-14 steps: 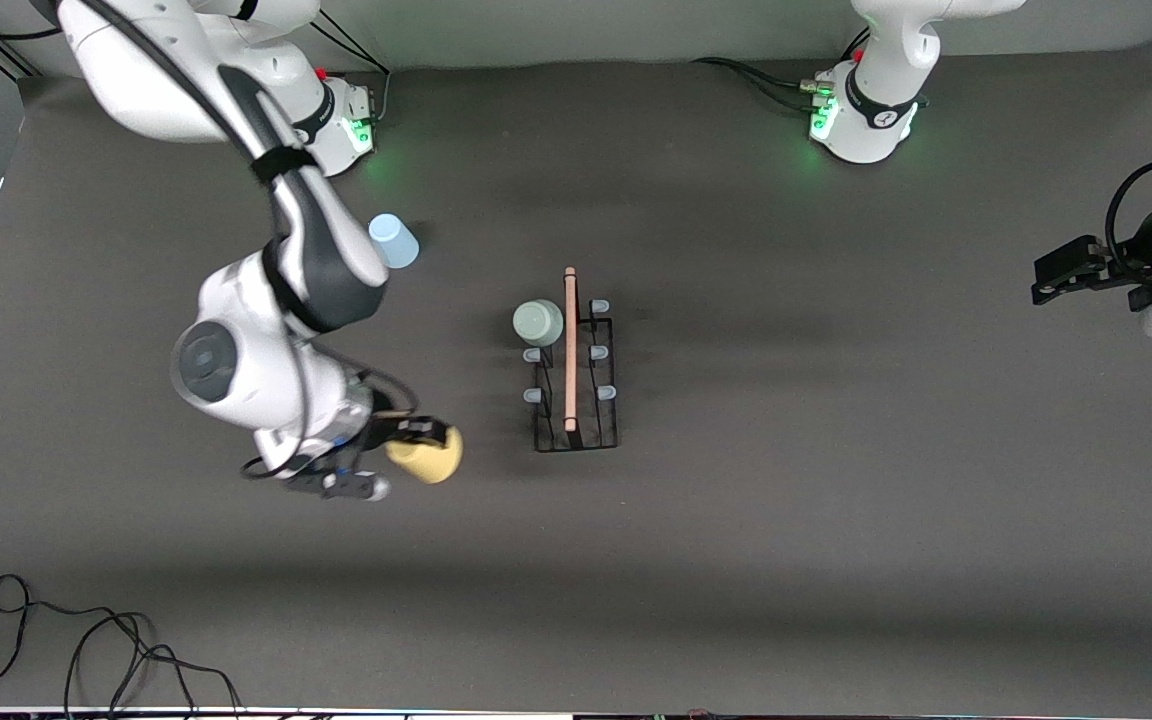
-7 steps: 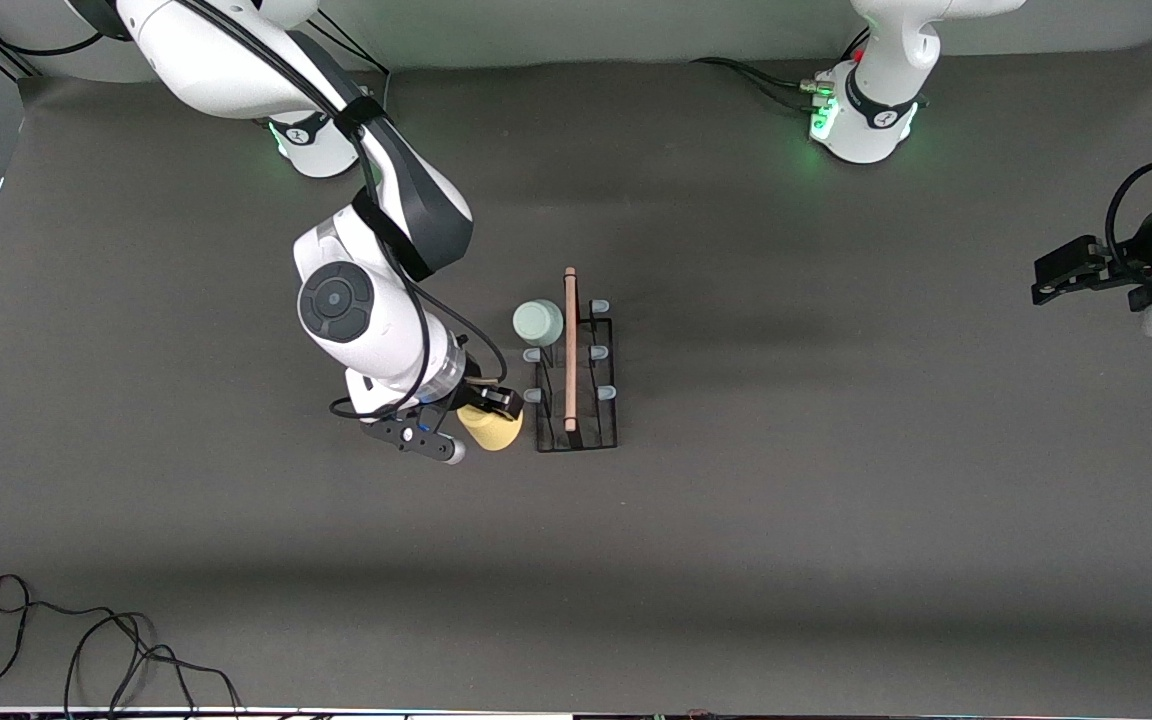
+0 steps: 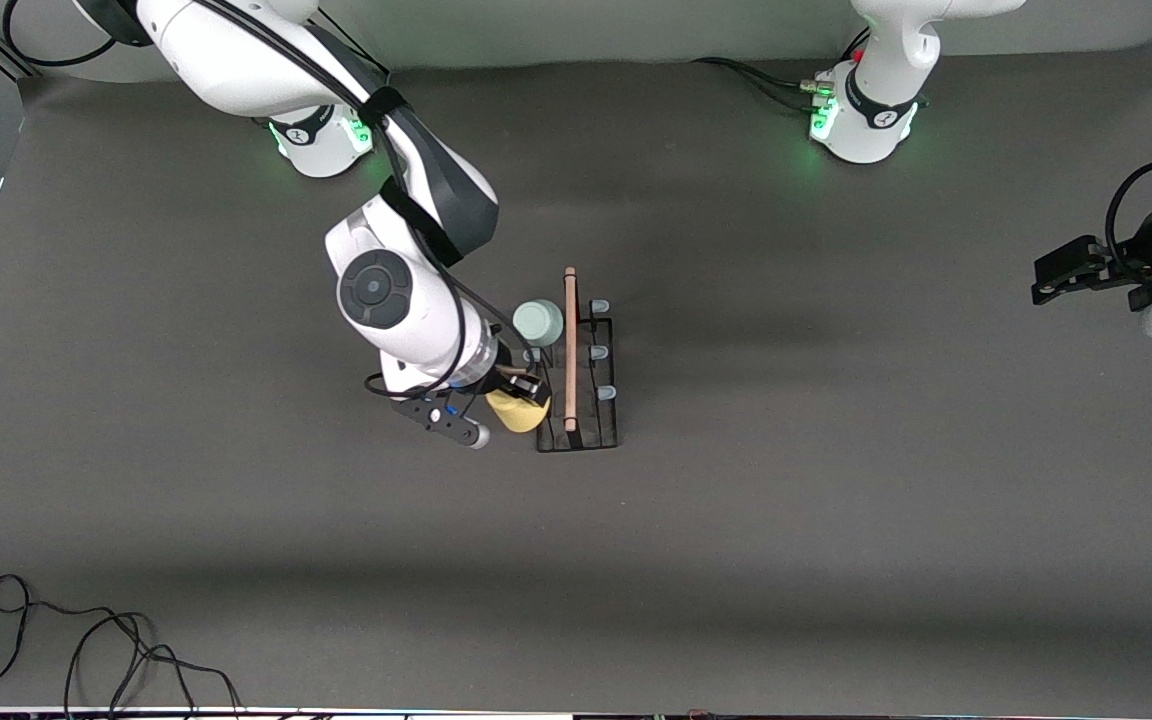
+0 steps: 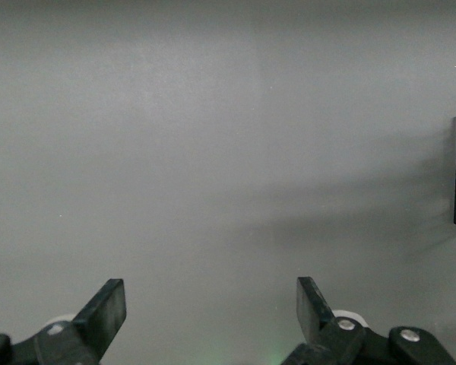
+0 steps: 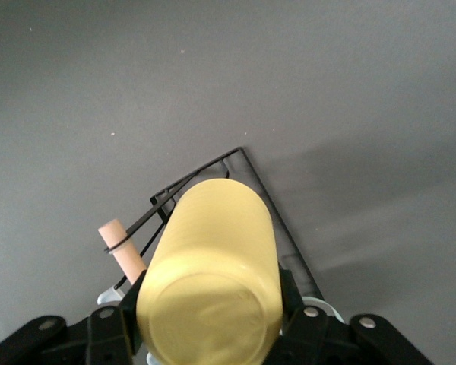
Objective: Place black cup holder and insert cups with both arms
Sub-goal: 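Carry the yellow cup to the rack and lower onto a peg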
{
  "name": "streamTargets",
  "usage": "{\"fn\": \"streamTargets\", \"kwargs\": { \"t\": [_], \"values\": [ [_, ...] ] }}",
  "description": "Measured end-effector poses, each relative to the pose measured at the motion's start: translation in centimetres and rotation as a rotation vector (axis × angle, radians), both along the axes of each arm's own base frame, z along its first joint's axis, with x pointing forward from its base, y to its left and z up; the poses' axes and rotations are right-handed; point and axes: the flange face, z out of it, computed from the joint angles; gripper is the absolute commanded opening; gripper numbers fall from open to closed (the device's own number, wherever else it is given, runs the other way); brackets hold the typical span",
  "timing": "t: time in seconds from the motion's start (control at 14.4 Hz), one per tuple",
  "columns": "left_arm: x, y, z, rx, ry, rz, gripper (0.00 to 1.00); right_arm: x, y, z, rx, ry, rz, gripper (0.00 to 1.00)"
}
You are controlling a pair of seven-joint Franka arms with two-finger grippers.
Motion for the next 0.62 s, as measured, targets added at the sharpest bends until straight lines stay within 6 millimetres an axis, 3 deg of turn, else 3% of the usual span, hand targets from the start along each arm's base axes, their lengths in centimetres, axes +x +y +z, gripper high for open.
{"fn": "streamTargets", "kwargs": {
  "t": [0.21, 0.35, 0.48, 0.62],
  "values": [
    [0.0, 0.0, 0.0, 0.000, 0.000, 0.000, 1.00, -0.2, 0.6, -1.0, -0.009, 0.001, 0.014, 0.38],
    [0.0, 0.0, 0.0, 0.000, 0.000, 0.000, 1.00, -0.1, 1.0, -2.0, -0.004, -0.013, 0.008, 0.47],
    [0.0, 0.0, 0.0, 0.000, 0.000, 0.000, 1.00, 0.0, 1.3, -3.2, -0.002, -0.014, -0.009, 0.76],
    [0.0, 0.0, 0.0, 0.000, 0.000, 0.000, 1.00, 0.1, 1.3, -3.8, -0.002, -0.014, -0.014, 0.91]
  ]
}}
